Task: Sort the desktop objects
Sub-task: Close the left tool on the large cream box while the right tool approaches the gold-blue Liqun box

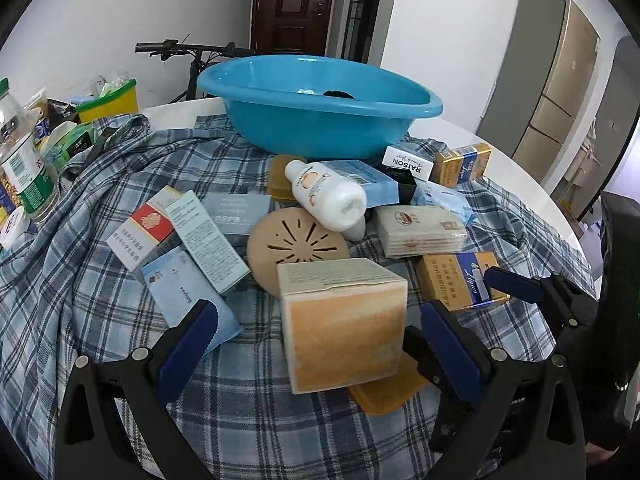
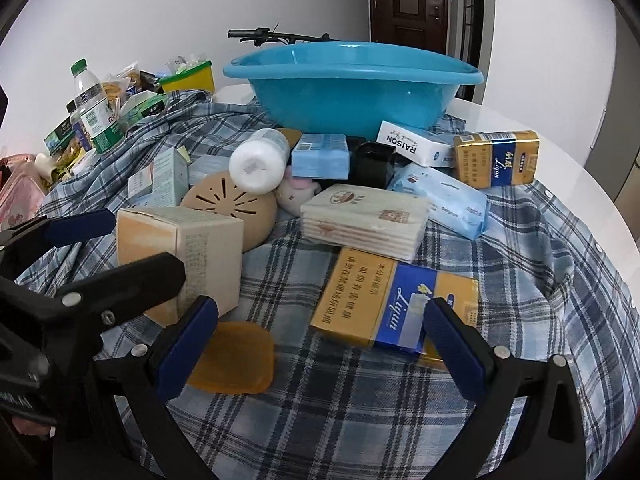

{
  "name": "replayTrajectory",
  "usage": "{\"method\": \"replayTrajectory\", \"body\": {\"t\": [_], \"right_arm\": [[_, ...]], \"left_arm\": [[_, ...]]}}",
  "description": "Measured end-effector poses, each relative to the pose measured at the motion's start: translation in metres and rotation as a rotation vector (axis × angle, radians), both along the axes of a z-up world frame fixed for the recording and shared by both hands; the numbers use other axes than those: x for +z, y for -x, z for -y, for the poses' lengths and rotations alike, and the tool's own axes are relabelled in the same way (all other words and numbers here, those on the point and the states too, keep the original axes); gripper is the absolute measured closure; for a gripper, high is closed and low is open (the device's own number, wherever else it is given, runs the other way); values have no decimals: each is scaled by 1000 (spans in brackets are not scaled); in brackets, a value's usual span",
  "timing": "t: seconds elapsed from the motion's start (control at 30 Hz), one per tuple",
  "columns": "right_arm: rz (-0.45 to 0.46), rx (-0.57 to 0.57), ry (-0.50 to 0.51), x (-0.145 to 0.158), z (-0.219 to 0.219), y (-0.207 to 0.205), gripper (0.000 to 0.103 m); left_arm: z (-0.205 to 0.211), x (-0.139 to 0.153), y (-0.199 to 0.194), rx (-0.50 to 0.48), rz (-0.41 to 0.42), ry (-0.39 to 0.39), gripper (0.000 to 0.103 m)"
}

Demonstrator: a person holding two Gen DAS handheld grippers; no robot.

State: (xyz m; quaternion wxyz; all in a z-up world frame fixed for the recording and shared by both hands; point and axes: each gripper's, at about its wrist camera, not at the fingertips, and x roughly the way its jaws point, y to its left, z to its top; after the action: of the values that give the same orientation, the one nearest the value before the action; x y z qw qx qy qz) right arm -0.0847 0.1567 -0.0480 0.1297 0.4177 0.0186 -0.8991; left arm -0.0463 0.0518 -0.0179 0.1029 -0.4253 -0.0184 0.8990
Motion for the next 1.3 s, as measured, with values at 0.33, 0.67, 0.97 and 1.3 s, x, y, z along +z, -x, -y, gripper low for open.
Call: {"method": "replayTrajectory", "body": {"t": [0.33,0.67,0.97,1.3], "right_arm": [[2,15,-6,-1,1,-3,1],[12,-31,-13,-4,-18,-7,1],[17,-74,9,-4,-28,-6,1],[38,-148,-40,-17,-30,4,1]], "left_arm": [[-5,-14,13,2,51,-18,0],[-5,-25,23,28,78,-60,25],[4,-13,12,18,40,-69,41],[10,-15,9,22,36,-43,41]]}}
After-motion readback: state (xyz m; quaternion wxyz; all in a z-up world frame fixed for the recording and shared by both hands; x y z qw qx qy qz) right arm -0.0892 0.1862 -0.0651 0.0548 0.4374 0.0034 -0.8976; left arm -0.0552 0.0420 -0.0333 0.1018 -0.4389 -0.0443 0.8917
